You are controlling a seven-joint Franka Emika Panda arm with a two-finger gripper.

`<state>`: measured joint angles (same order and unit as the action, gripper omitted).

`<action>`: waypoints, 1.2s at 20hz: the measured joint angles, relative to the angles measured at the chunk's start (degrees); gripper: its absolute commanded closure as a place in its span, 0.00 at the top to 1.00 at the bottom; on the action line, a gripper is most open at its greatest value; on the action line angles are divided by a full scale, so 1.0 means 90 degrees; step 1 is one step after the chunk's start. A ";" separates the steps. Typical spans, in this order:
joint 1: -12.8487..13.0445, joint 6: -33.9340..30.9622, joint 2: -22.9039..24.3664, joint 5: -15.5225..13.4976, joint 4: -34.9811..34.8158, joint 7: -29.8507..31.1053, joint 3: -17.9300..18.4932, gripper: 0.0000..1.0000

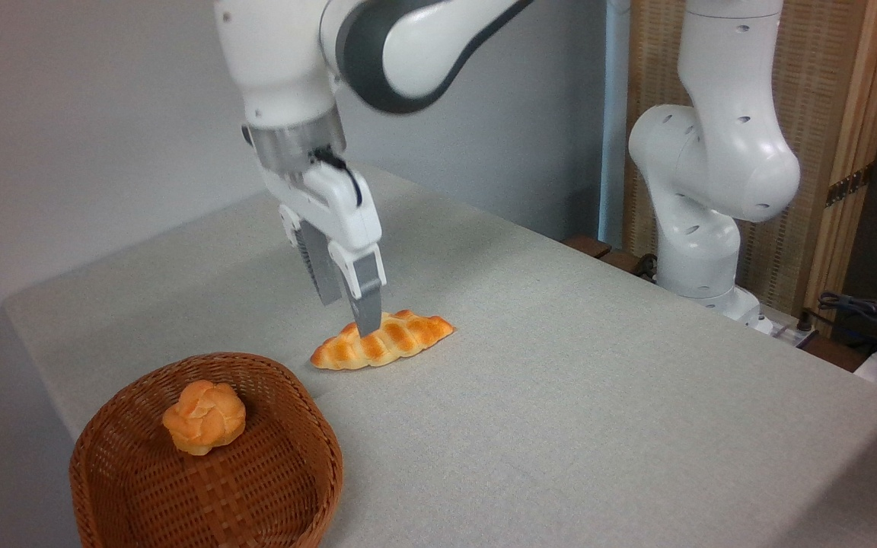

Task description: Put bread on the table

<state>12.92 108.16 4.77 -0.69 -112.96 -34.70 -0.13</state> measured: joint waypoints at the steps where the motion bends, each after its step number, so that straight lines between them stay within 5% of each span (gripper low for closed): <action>1: -0.0019 -0.0091 0.0106 0.0035 0.0135 0.0000 0.0090 1.00; 5: -0.0300 -0.1118 0.0311 0.0068 0.0937 -0.0218 0.0342 1.00; 12: -0.0922 -0.1548 0.0176 -0.0292 0.1914 -0.0527 0.0363 1.00; 24: -0.0950 -0.1943 -0.0360 -0.0076 0.2454 -0.0282 0.0009 1.00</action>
<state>4.37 90.67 1.53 -1.37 -90.88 -37.23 -0.05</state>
